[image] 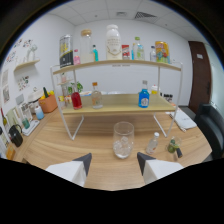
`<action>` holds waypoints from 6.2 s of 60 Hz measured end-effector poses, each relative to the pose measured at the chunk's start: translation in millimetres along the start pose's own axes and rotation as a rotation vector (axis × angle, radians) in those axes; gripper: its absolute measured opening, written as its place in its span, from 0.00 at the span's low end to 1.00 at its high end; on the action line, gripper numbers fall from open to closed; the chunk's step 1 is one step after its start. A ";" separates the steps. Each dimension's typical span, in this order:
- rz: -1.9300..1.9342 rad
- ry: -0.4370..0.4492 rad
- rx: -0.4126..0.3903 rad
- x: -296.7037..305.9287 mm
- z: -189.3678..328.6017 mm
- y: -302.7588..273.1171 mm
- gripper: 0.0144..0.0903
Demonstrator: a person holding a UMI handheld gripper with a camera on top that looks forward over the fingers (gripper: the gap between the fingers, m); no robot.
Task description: Make me a cup of Mojito.
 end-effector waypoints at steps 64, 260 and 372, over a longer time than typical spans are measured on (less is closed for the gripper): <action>-0.039 0.015 0.351 -182.8 88.5 -338.3 0.76; 0.064 -0.101 0.291 -78.8 128.0 -83.7 0.47; -0.039 0.078 -0.132 15.1 -12.5 20.9 0.95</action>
